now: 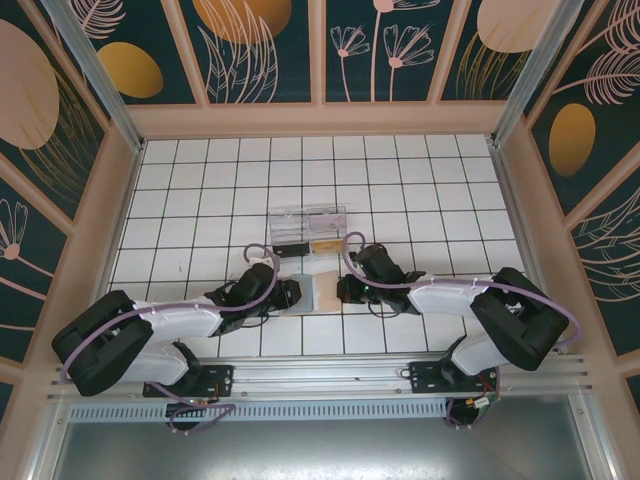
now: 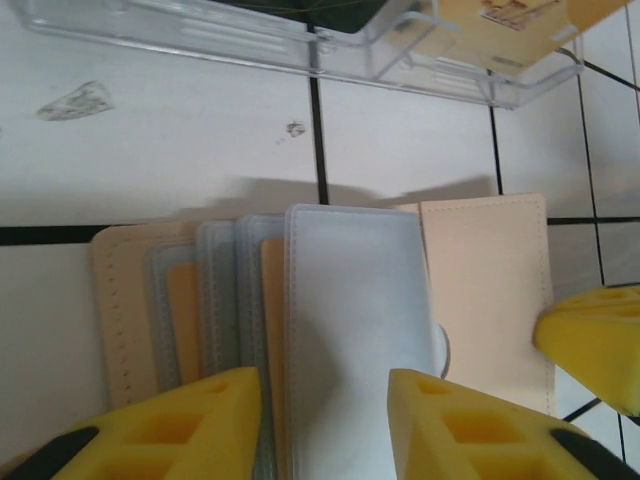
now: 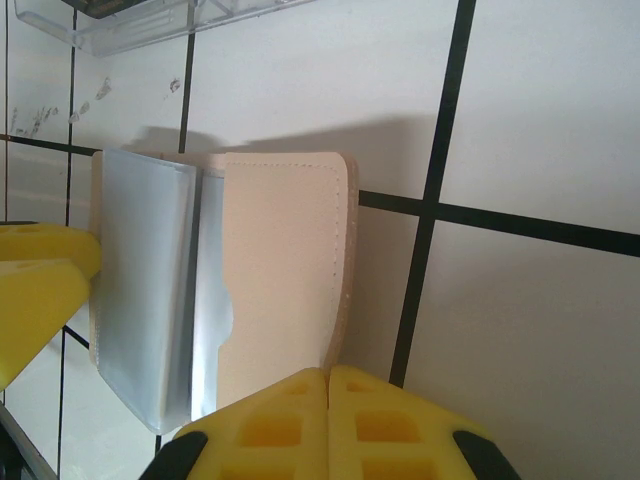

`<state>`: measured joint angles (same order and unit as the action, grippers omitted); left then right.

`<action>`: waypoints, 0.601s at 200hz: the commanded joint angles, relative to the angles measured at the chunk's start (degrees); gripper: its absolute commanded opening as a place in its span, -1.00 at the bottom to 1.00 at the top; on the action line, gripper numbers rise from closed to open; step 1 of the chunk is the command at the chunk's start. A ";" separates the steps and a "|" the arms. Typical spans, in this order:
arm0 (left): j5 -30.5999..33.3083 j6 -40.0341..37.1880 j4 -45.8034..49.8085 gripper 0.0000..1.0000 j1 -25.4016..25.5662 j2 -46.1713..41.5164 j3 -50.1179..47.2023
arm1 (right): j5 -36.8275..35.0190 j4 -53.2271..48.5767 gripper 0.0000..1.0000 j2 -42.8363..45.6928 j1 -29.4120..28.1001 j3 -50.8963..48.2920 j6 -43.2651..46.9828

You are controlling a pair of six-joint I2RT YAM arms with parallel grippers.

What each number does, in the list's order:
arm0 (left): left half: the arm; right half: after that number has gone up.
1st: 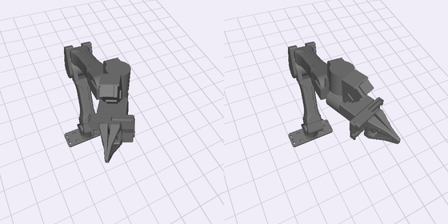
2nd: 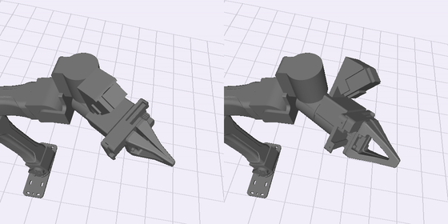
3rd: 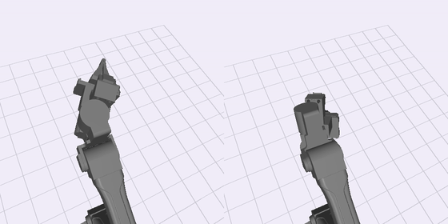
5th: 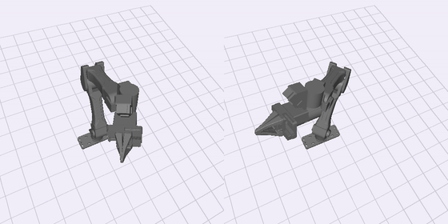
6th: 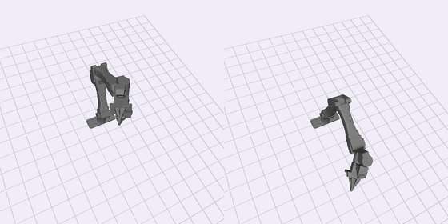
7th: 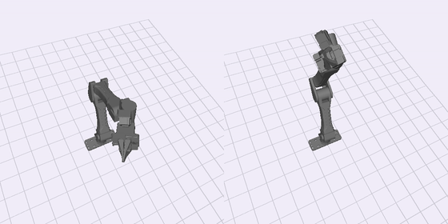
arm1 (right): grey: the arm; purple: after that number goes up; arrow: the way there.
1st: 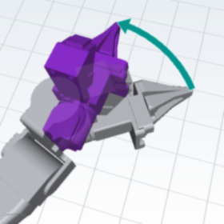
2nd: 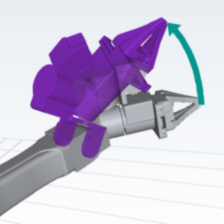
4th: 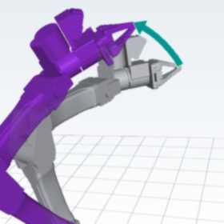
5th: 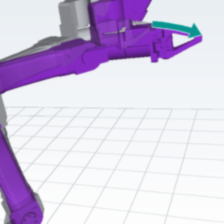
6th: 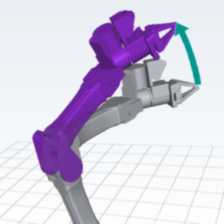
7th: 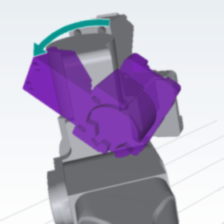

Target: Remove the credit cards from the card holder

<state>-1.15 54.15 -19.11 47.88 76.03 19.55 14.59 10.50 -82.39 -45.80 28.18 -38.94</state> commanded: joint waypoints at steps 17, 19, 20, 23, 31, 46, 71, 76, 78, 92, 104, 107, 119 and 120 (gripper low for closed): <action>-5.41 -0.75 -3.15 -0.03 0.07 0.45 -0.10 | 0.44 1.64 -1.00 -0.78 0.11 0.06 0.21; -5.55 -0.72 -3.31 -0.03 0.10 0.37 -0.19 | 0.44 1.63 -1.00 -0.87 0.10 0.10 0.19; -5.58 -0.72 -3.43 -0.03 0.11 0.40 -0.20 | 0.44 1.63 -1.00 -0.86 0.10 0.11 0.18; -5.78 -0.78 -3.66 -0.02 0.10 0.38 -0.29 | 0.44 1.67 -1.00 -0.90 0.10 0.12 0.22; -6.41 -0.72 -4.27 -0.01 0.06 0.31 -0.34 | 0.44 1.70 -1.00 -0.92 0.10 0.12 0.21; -7.70 -0.87 -5.74 0.00 0.03 0.16 -0.65 | 0.44 1.63 -1.00 -1.10 0.10 0.12 0.24; -7.40 -1.29 -4.94 0.08 0.06 -0.63 -0.34 | 0.44 1.74 -1.00 -1.27 0.10 0.12 0.12; -7.38 -1.49 -4.90 0.15 0.08 -0.77 -0.32 | 0.43 1.74 -1.00 -1.23 0.10 0.12 0.11; -7.40 -1.57 -4.82 0.20 0.08 -0.83 -0.31 | 0.44 1.72 -1.00 -1.33 0.10 0.09 0.14; -7.14 -1.72 -4.46 0.61 0.10 -1.07 -0.30 | 0.44 1.81 -1.00 -1.53 0.10 0.12 0.13; -7.56 -1.85 -5.08 0.66 0.11 -1.12 -0.41 | 0.49 1.89 -1.00 -1.56 0.10 0.12 0.01; -7.70 -1.93 -5.30 0.66 0.08 -1.10 -0.39 | 0.48 1.95 -1.00 -1.67 0.10 0.12 0.02; -9.15 -2.03 -6.72 0.60 0.09 -0.74 -0.18 | 0.51 1.98 -1.00 -1.76 0.10 0.12 0.04; -9.27 -2.03 -6.85 0.59 0.10 -0.72 -0.15 | 0.47 2.02 -1.00 -1.74 0.10 0.12 0.02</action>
<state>-8.03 53.10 -23.97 47.99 75.13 19.49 14.63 11.07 -83.44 -45.80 28.18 -38.94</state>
